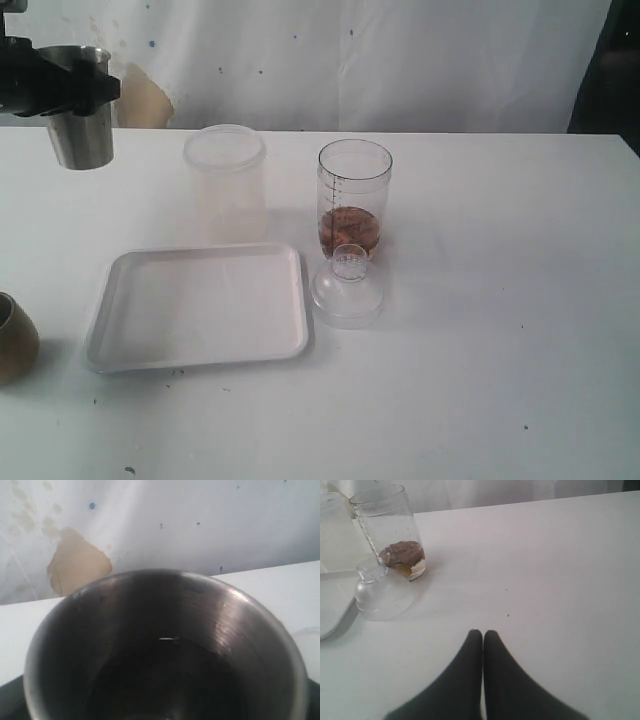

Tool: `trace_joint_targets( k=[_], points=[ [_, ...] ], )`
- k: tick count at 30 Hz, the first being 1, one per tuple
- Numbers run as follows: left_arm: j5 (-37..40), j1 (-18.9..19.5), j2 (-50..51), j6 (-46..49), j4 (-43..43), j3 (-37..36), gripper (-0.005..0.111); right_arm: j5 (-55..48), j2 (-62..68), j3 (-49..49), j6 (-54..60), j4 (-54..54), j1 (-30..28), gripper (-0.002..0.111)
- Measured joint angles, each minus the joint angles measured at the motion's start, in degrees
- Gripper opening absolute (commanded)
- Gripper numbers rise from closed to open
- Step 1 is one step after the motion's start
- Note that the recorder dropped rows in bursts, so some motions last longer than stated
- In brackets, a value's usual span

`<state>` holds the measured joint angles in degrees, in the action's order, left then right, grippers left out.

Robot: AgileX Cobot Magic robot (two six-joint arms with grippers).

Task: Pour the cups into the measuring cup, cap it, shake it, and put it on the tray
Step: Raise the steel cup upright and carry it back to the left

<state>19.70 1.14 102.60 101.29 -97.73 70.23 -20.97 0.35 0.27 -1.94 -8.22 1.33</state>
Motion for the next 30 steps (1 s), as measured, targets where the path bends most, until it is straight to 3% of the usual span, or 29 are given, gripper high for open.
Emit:
trace_joint_targets(
  k=[9, 19, 23, 30],
  points=[
    [-15.49, 0.00, 1.62, -14.44, -0.63, 0.52, 0.000, 0.00, 0.00, 0.00, 0.00, 0.00, 0.00, 0.000],
    [-26.13, 0.00, 1.62, -34.07, -0.17, 5.45, 0.000, 0.00, 0.00, 0.00, 0.00, 0.00, 0.00, 0.000],
    [-29.89, -0.26, 1.62, -49.24, 16.95, 5.83, 0.000, 0.00, 0.00, 0.00, 0.00, 0.00, 0.00, 0.000],
    [-30.60, -2.48, 1.62, -78.28, 55.94, 6.07, 0.000, 0.00, 0.00, 0.00, 0.00, 0.00, 0.00, 0.000]
  ],
)
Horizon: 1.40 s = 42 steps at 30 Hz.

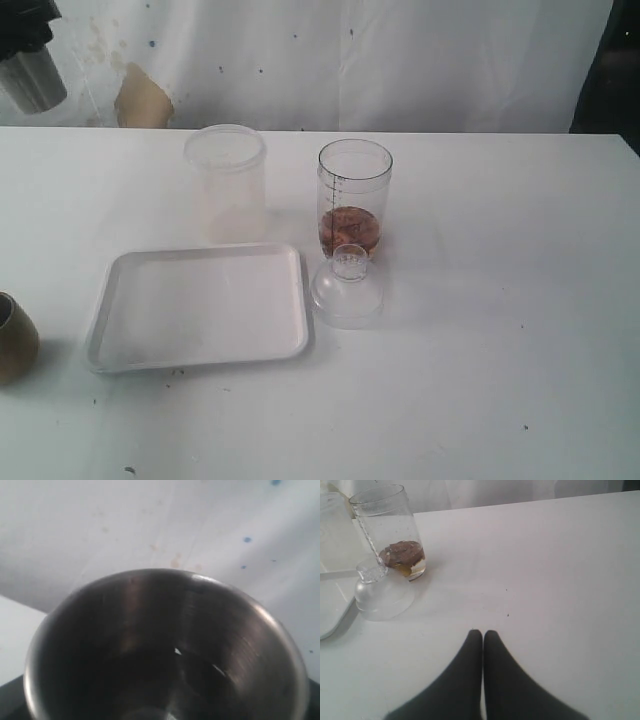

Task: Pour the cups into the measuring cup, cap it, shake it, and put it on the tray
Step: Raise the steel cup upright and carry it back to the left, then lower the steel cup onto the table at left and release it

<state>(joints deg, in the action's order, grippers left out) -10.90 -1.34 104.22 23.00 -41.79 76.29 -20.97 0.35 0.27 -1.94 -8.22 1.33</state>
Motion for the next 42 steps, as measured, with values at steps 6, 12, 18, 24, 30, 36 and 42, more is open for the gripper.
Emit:
trace_joint_targets(
  k=[6, 12, 18, 24, 30, 36, 42],
  points=[
    [2.09, -0.40, 0.00, -6.87, 15.70, 0.00, 0.000, 0.00, 0.00, 0.00, 0.00, 0.00, 0.00, 0.000],
    [0.63, -0.40, 0.00, -9.84, 25.25, -4.61, 0.000, 0.00, 0.00, 0.00, 0.00, 0.00, 0.00, 0.000],
    [-6.96, 0.27, 0.03, -31.26, 52.24, -11.43, 0.000, 0.00, 0.00, 0.00, 0.00, 0.00, 0.00, 0.000],
    [-18.00, 1.91, 2.84, -51.41, 73.24, -13.62, 0.000, 0.00, 0.00, 0.00, 0.00, 0.00, 0.00, 0.000],
    [-20.08, 2.03, 7.59, -53.41, 75.65, -13.97, 0.000, 0.00, 0.00, 0.00, 0.00, 0.00, 0.00, 0.000],
    [-23.10, 2.03, 11.92, -52.05, 76.05, -13.97, 0.000, 0.00, 0.00, 0.00, 0.00, 0.00, 0.00, 0.000],
    [-24.65, 2.03, 14.93, -51.55, 76.45, -13.97, 0.000, 0.00, 0.00, 0.00, 0.00, 0.00, 0.00, 0.000]
  ],
)
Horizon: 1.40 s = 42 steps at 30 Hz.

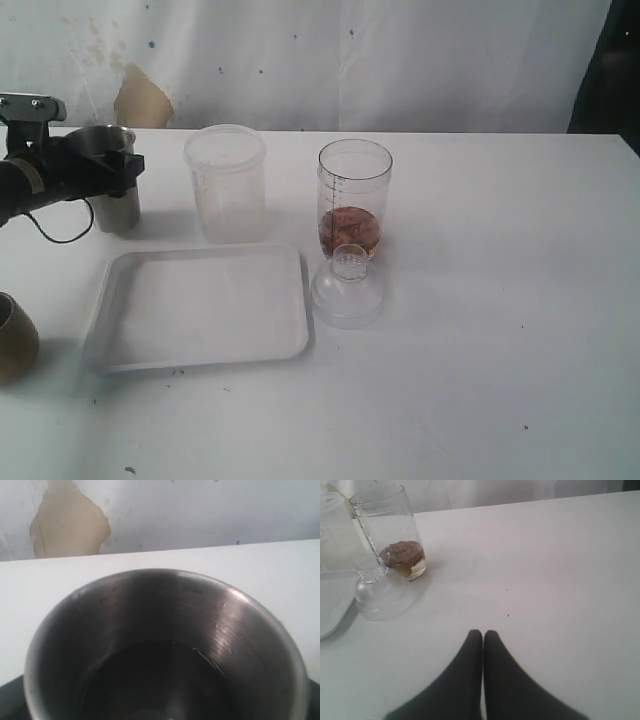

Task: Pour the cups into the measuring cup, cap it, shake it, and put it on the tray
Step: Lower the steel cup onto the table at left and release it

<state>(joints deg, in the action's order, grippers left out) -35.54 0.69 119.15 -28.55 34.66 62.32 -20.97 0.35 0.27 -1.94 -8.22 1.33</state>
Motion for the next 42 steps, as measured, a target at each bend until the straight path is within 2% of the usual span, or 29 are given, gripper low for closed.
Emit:
trace_joint_targets(
  k=[4, 13, 17, 22, 27, 39, 41, 42],
  points=[
    [-0.12, 0.00, 0.97, 0.14, 0.19, 0.00, 0.003, 0.00, 0.00, 0.00, 0.00, 0.00, 0.00, 0.000],
    [1.34, 0.00, 0.87, 0.26, 0.19, 0.00, 0.073, 0.00, 0.00, 0.00, 0.00, 0.00, 0.00, 0.000],
    [5.24, 0.00, -0.17, -0.46, 0.54, 0.10, 0.088, 0.00, 0.00, 0.00, 0.00, 0.00, 0.00, 0.000],
    [11.93, 0.00, -3.04, -1.21, 2.89, 0.10, 0.090, 0.00, 0.00, 0.00, 0.00, 0.00, 0.00, 0.000],
    [13.77, 0.00, -5.95, -1.71, 4.00, -1.41, 0.090, 0.00, 0.00, 0.00, 0.00, 0.00, 0.00, 0.000],
    [17.62, 0.00, -15.99, -2.30, 4.27, -12.18, 0.090, 0.00, 0.00, 0.00, 0.00, 0.00, 0.00, 0.000],
    [18.66, 0.00, -17.61, -2.56, 4.39, -13.65, 0.088, 0.00, 0.00, 0.00, 0.00, 0.00, 0.00, 0.000],
    [19.49, 0.00, -18.57, -2.75, 4.39, -14.43, 0.082, 0.00, 0.00, 0.00, 0.00, 0.00, 0.00, 0.000]
  ],
)
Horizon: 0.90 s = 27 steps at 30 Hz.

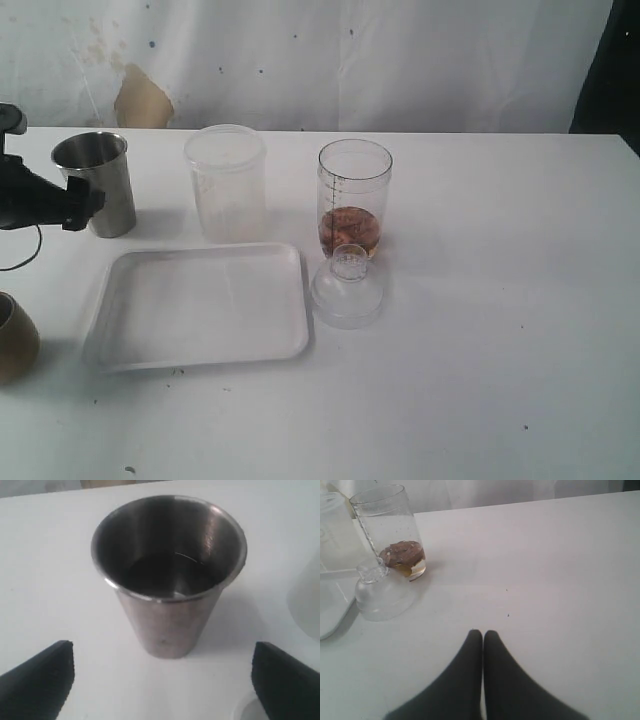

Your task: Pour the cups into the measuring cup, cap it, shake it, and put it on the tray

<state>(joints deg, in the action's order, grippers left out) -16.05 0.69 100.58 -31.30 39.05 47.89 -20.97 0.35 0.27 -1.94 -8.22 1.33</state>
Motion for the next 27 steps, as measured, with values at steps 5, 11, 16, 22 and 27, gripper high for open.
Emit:
trace_joint_targets(
  k=[5, 11, 16, 22, 27],
  points=[
    [11.87, 0.00, -7.80, -3.55, 0.00, -2.31, 0.001, 0.00, 0.00, 0.00, 0.00, 0.00, 0.00, 0.000],
    [23.34, 0.00, -16.81, -5.59, -0.85, -3.26, 0.001, 0.00, 0.00, 0.00, 0.00, 0.00, 0.00, 0.000],
    [24.08, 0.00, -26.37, -5.80, -7.73, -6.85, 0.001, 0.00, 0.00, 0.00, 0.00, 0.00, 0.00, 0.000],
    [25.65, 0.00, -42.24, -5.96, -16.41, -12.60, 0.001, 0.00, 0.00, 0.00, 0.00, 0.00, 0.00, 0.000],
    [27.87, -0.99, -54.67, -5.96, -18.16, -17.81, 0.001, 0.00, 0.00, 0.00, 0.00, 0.00, 0.00, 0.000]
  ],
)
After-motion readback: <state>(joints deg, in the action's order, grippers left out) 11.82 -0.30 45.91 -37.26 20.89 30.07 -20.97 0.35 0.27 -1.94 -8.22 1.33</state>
